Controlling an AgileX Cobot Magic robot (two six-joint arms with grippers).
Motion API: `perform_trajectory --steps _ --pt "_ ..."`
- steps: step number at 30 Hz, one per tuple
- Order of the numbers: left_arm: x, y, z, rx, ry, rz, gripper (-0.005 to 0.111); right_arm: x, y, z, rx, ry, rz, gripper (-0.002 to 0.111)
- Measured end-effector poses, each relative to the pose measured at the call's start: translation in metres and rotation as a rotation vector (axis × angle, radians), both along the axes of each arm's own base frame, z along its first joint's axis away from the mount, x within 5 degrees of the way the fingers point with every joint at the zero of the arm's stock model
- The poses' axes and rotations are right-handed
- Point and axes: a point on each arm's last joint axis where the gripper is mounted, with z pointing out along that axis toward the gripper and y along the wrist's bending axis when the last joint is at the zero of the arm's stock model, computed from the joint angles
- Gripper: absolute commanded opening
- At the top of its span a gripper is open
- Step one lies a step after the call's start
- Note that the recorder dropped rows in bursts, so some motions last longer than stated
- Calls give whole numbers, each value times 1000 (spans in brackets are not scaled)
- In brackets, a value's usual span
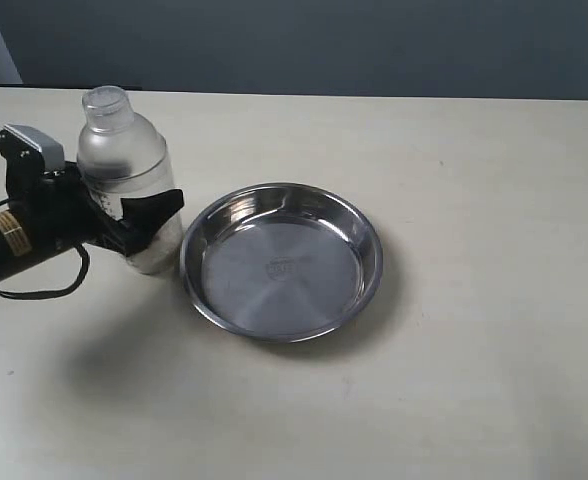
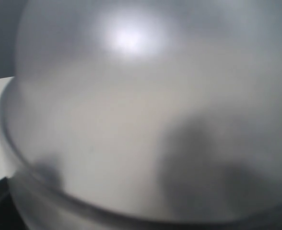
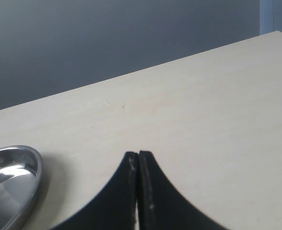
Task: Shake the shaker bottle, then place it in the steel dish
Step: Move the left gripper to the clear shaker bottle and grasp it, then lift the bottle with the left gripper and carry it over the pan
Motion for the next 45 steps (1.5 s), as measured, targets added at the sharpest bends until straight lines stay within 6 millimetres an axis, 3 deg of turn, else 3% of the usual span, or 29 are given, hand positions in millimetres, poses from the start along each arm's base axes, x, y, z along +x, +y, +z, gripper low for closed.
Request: perform_trajectory --steps 13,19,22,27,32,35,37,40,42,43,45 --pt "0 0 1 -13 9 2 0 0 0 0 0 0 0 -1" --pt "-1 1 12 14 65 29 0 0 0 0 0 0 0 -1" --pt "-2 1 27 6 67 47 0 0 0 0 0 0 0 -1" --pt "1 -5 78 -12 -24 38 0 0 0 0 0 0 0 -1" --pt "4 -27 139 10 -119 -38 0 0 0 0 0 0 0 -1" --pt "-1 -46 164 22 -141 -79 0 0 0 0 0 0 0 -1" --pt "-4 -64 157 45 -72 -94 0 0 0 0 0 0 0 -1" --pt "-8 -89 110 126 110 -146 0 0 0 0 0 0 0 -1" --pt "-10 -101 96 181 164 -181 0 0 0 0 0 0 0 -1" --pt "-9 -104 103 178 146 -188 0 0 0 0 0 0 0 -1" --pt "-4 -110 147 154 5 -184 0 0 0 0 0 0 0 -1"
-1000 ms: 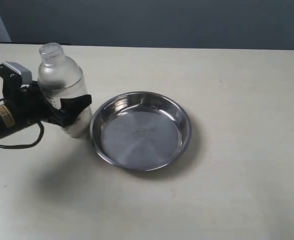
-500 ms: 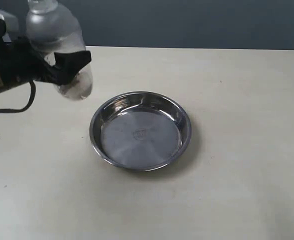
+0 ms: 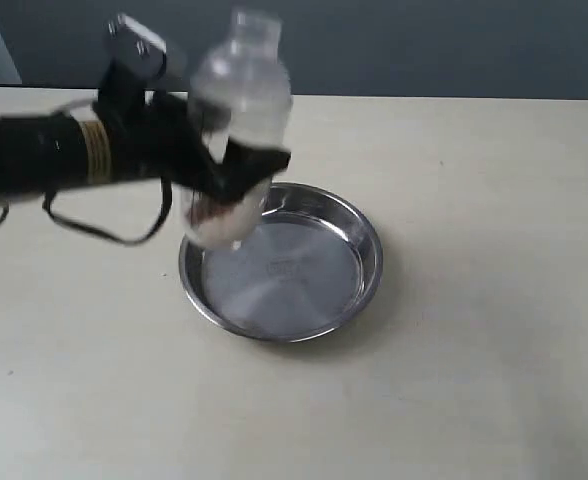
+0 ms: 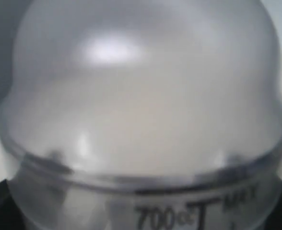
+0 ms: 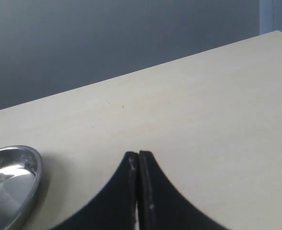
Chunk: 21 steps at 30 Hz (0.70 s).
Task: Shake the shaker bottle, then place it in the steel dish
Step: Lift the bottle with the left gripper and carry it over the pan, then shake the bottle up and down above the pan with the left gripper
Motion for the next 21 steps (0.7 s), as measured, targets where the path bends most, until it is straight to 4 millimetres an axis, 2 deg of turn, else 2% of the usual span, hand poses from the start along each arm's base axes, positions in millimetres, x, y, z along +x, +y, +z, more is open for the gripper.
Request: perform_trajectory --steps 2,3,4,5,8,9,10,13,14,15,17,19,20,21 --pt "-2 -3 44 -56 -124 23 0 0 0 0 0 0 0 -1" --pt "-3 -4 53 -83 -140 37 0 0 0 0 0 0 0 -1" --pt "-2 -7 52 -102 -135 33 0 0 0 0 0 0 0 -1" --pt "2 -9 37 -101 -81 36 0 0 0 0 0 0 0 -1" --pt "11 -16 -31 -13 150 25 0 0 0 0 0 0 0 -1" --pt "10 -17 -41 19 183 14 0 0 0 0 0 0 0 -1" --pt "11 -17 -36 26 173 9 0 0 0 0 0 0 0 -1" --pt "10 -15 33 -37 -17 43 0 0 0 0 0 0 0 -1" --pt "8 -14 49 -90 -51 50 0 0 0 0 0 0 0 -1" --pt "7 -14 53 -137 -58 45 0 0 0 0 0 0 0 -1" --pt "8 -22 11 -182 82 -11 0 0 0 0 0 0 0 -1" --pt "8 -25 -10 -138 139 -40 0 0 0 0 0 0 0 -1" --pt "8 -24 -2 -117 107 -46 0 0 0 0 0 0 0 -1" --pt "7 -23 16 -103 55 -23 0 0 0 0 0 0 0 -1"
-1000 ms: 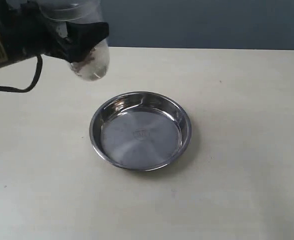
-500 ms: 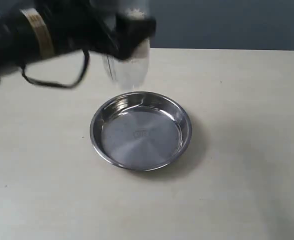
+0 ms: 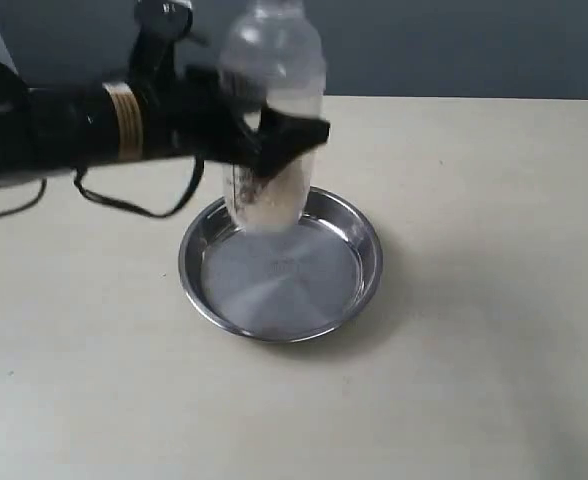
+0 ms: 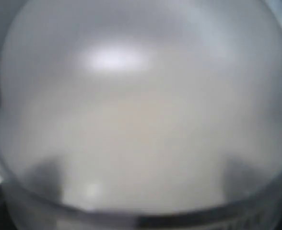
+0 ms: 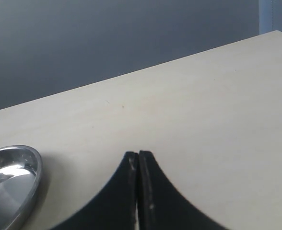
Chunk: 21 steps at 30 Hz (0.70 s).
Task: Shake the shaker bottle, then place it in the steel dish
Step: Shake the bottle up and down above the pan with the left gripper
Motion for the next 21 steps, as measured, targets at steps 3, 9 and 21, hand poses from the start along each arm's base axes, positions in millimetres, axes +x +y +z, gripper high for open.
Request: perform_trajectory --steps 3,9,21 --pt "-7 -1 27 -51 -52 49 0 0 0 0 0 0 0 -1" --pt "-2 -11 -36 89 110 15 0 0 0 0 0 0 0 -1" --pt "-2 -22 -55 -8 227 11 0 0 0 0 0 2 0 -1"
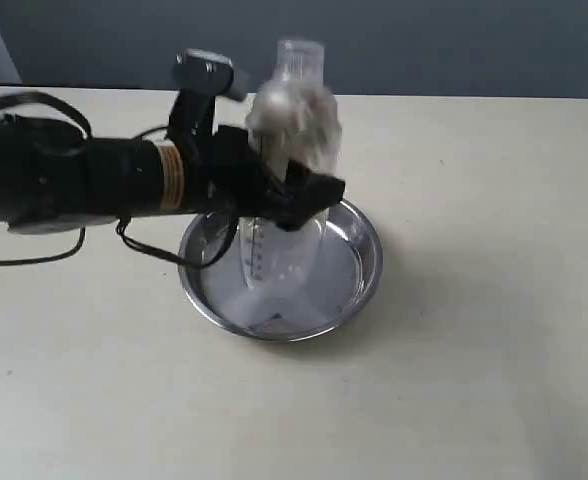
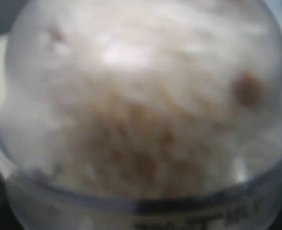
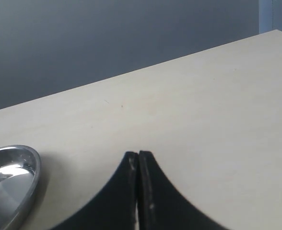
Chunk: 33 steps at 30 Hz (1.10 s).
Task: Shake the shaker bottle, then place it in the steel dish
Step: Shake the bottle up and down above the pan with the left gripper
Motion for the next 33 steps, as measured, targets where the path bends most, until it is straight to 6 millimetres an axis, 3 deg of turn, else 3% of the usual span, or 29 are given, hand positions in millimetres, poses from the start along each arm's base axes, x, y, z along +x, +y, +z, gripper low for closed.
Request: perform_trajectory --steps 1,2,3,4,5,6,10,11,12,13,14,15,16,17,21,22,23,26,27,28,32,33 --pt "2 1 3 31 -20 6 0 0 0 0 0 -2 -1 -1" --pt "7 4 41 52 -141 39 0 0 0 0 0 -2 -1 -1" --pt "6 5 64 47 -212 51 0 0 0 0 0 -2 -1 -1" --pt "3 6 83 29 -269 65 0 0 0 0 0 -2 -1 -1" --pt "2 6 90 5 -286 72 0 0 0 0 0 -2 -1 -1" --pt "1 4 82 -13 -258 73 0 0 0 0 0 -2 -1 -1" --pt "4 0 -6 129 0 46 0 0 0 0 0 -1 0 -1" --pt "5 0 -4 155 -15 41 0 0 0 0 0 -1 0 -1" --pt "6 0 14 155 -74 42 0 0 0 0 0 -1 0 -1" --pt "9 2 52 133 -189 64 0 0 0 0 0 -1 0 -1" --pt "7 3 78 96 -256 86 0 0 0 0 0 -1 0 -1" --pt "4 5 99 50 -305 105 0 0 0 0 0 -1 0 -1" --pt "0 5 105 -1 -319 103 0 0 0 0 0 -1 0 -1" --pt "-2 5 96 -28 -292 95 0 0 0 0 0 -1 0 -1" --pt "-4 5 -6 92 2 89 0 0 0 0 2 -1 0 -1" --pt "-5 6 -10 115 12 90 0 0 0 0 2 -1 0 -1" --pt "-5 6 3 114 -33 89 0 0 0 0 0 -1 0 -1" --pt "-10 8 80 16 -258 112 0 0 0 0 0 -1 0 -1" --pt "-13 8 89 -4 -290 112 0 0 0 0 0 -1 0 -1" --pt "-14 8 88 -8 -285 115 0 0 0 0 0 -1 0 -1" --pt "-10 11 32 194 -107 139 0 0 0 0 1 -3 0 -1" --pt "-11 11 40 209 -131 138 0 0 0 0 2 -1 0 -1"
